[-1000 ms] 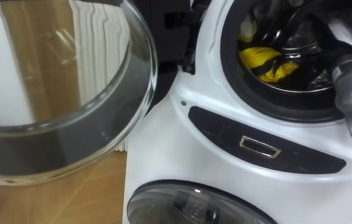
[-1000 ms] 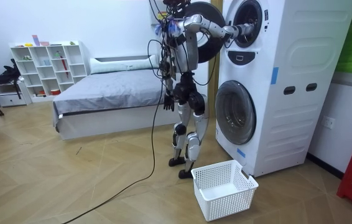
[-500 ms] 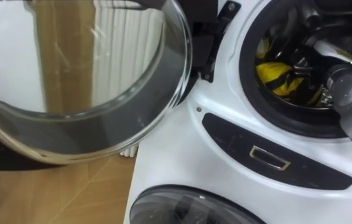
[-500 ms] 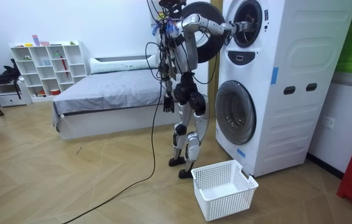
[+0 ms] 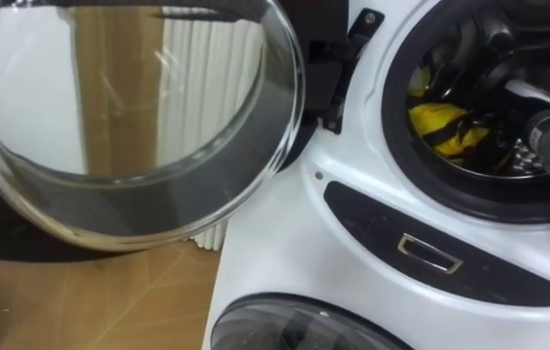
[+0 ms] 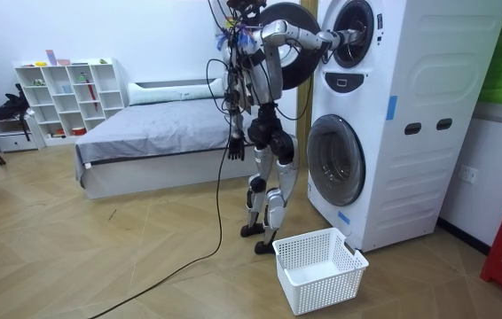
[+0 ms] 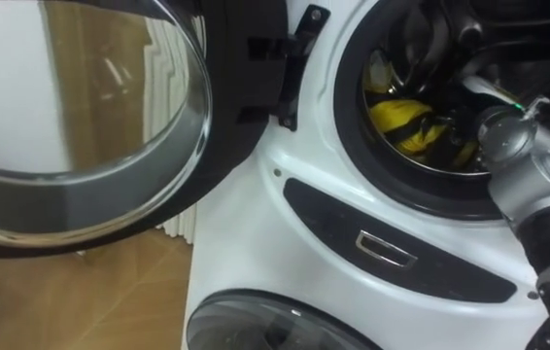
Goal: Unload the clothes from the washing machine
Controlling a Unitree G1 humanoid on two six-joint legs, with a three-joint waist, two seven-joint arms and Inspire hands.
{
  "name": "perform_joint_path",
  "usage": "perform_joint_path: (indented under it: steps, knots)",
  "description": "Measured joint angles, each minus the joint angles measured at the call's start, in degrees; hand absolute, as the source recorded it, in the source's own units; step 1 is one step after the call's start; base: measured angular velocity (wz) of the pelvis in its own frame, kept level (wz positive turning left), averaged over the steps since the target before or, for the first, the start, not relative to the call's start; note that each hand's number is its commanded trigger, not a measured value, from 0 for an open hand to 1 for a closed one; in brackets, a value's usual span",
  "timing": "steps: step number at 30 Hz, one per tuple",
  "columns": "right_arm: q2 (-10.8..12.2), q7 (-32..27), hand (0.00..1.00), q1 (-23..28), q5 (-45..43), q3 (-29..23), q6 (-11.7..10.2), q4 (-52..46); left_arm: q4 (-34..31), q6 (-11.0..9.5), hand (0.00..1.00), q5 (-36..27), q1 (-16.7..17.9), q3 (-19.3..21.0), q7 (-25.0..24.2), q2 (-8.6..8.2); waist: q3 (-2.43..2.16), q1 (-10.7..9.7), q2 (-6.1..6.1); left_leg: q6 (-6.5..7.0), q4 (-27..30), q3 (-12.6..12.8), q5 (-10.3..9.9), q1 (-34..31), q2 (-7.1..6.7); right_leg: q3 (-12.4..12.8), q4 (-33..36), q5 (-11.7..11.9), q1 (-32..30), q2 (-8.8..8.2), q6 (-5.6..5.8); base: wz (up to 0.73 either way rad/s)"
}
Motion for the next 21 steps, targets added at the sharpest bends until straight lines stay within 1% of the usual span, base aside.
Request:
perform_joint_path:
  steps: [3, 7, 9, 11, 16, 18, 19, 21]
  knots:
    - [-0.78, -0.1, 1.0, -0.02, 0.82, 0.01, -0.05, -0.01, 0.0, 0.03, 0.0, -0.06, -0.19, -0.2, 0.0, 0.15, -0.03, 0.5, 0.7, 0.0, 0.0, -0.11, 0.03, 0.01, -0.02, -0.06, 0.02, 0.0, 0.03, -0.06, 0.0, 0.0]
    - [-0.8, -0.23, 1.0, 0.04, 2.21, 0.11, -0.54, 0.06, 0.03, -0.06, 0.0, -0.24, -0.25, -0.89, 0.01, 0.23, -0.03, 0.42, 0.7, -0.11, 0.01, -0.1, 0.08, 0.08, -0.06, -0.07, 0.02, 0.0, 0.11, 0.03, 0.0, 0.0]
    - [-0.8, -0.68, 1.0, 0.04, 3.58, 0.11, -1.21, 0.13, 0.03, -0.89, 0.0, -0.25, -0.5, -1.34, 0.02, 0.23, -0.03, 0.33, 0.69, -0.17, 0.01, -0.09, 0.11, 0.07, -0.04, -0.07, 0.02, 0.0, 0.12, 0.04, -0.01, 0.0]
    - [-0.81, -0.83, 1.0, 0.14, 4.6, -0.01, -1.33, -0.08, 0.18, -1.36, 0.0, -0.22, -0.85, -1.34, 0.02, 0.22, -0.03, 0.19, 0.67, -0.21, -0.01, -0.08, 0.1, 0.06, -0.01, -0.01, 0.02, 0.0, 0.12, 0.06, -0.01, 0.0]
    - [-0.73, -1.55, 1.0, 2.99, 5.24, -2.75, -1.37, -5.78, 0.4, -1.73, 0.0, -0.21, -1.55, -1.3, 0.02, 0.14, -0.15, 0.16, 0.44, -0.26, -0.06, 1.4, 0.08, -0.48, 0.23, 1.08, 0.12, 0.01, -0.94, 0.19, -0.03, -0.12]
    - [-0.68, -2.1, 1.0, 4.86, 5.43, -4.52, -1.35, -9.37, 0.2, -2.46, 0.0, -0.23, -1.52, -1.28, 0.02, 0.08, -0.29, -0.29, 0.26, -0.21, -0.14, 1.79, 0.06, -0.79, 0.23, 1.47, 0.12, 0.03, -1.39, 0.2, -0.05, -0.08]
    - [-0.69, -2.35, 1.0, 5.22, 5.87, -4.68, -1.34, -9.98, 0.06, -2.65, 0.0, -0.28, -1.42, -1.28, 0.03, 0.08, -0.32, -0.39, 0.23, -0.18, -0.14, 1.87, 0.04, -0.79, 0.23, 1.53, 0.13, 0.03, -1.44, 0.2, -0.05, -0.05]
    - [-0.72, -3.77, 1.0, 6.5, 7.93, -4.63, -1.17, -13.72, -0.09, -3.3, 0.0, -1.64, -1.31, -1.24, 0.39, 0.09, -0.35, -1.05, 0.31, -0.11, -0.03, 2.72, 0.02, -0.79, 0.29, 2.65, 0.11, 0.03, -1.89, 0.27, -0.06, -0.16]
